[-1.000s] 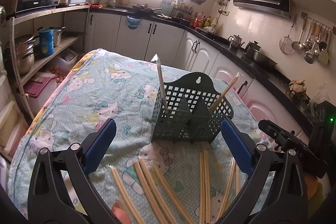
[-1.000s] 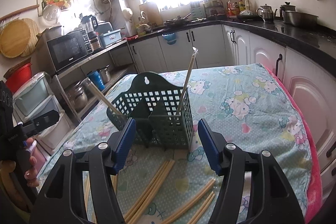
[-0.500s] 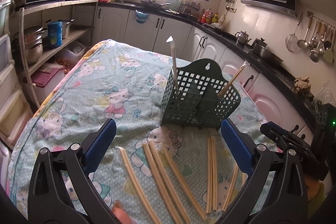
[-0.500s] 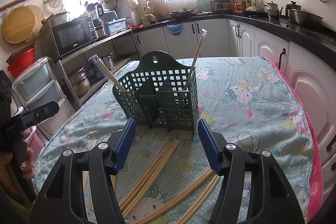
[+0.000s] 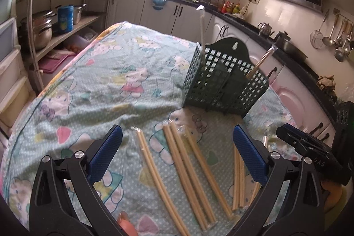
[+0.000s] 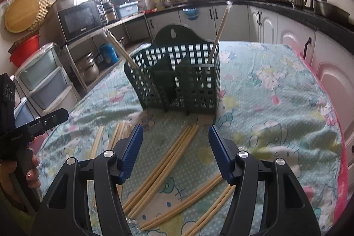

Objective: Organize utensils
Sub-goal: 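Open both tools and withdraw them from the caddy back over the chopsticks, then grasp another wrapped chopstick with the left tool while the right tool grasps one too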

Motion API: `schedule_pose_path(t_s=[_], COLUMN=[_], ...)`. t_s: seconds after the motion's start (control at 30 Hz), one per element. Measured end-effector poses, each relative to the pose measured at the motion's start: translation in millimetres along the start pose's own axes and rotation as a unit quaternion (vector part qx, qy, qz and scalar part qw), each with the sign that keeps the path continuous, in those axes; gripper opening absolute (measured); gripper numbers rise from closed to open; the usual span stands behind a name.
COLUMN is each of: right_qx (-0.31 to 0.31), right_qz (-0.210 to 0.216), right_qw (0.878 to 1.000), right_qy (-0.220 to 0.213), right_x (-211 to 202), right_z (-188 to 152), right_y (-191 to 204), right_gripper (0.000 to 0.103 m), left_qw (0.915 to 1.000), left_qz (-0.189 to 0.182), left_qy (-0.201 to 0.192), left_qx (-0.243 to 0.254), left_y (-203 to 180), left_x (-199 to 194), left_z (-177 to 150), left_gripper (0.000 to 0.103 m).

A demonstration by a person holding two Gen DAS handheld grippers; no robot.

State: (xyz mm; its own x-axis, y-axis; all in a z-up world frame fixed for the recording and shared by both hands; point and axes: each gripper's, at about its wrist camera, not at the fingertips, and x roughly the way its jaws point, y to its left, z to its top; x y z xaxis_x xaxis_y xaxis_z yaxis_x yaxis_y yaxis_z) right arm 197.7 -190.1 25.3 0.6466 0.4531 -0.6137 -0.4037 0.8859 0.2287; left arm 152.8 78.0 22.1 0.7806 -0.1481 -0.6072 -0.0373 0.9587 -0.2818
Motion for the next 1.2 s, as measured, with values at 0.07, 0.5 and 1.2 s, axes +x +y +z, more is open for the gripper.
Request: schedule_pose_path(t_s=[0.07, 0.5, 1.2], right_qx=[-0.002, 0.028, 0.084], right_qz=[-0.004, -0.019, -0.014], right_qw=[1.000, 0.996, 0.990], right_qy=[0.010, 0.083, 0.114], right_x=[6, 64, 116], right_z=[-3, -11, 1], right_y=[0, -14, -40], right_gripper=[0.059, 0.050, 0.025], left_qw=[0.9999, 0.9975, 0.9943], left_qz=[0.006, 0.019, 0.020], left_qy=[0.008, 0.062, 0.098], left_qx=[-0.006, -0.028, -0.037], left_y=[5, 25, 37], left_x=[5, 46, 80], left_z=[-5, -23, -27], left_gripper=[0.091, 0.066, 0.033])
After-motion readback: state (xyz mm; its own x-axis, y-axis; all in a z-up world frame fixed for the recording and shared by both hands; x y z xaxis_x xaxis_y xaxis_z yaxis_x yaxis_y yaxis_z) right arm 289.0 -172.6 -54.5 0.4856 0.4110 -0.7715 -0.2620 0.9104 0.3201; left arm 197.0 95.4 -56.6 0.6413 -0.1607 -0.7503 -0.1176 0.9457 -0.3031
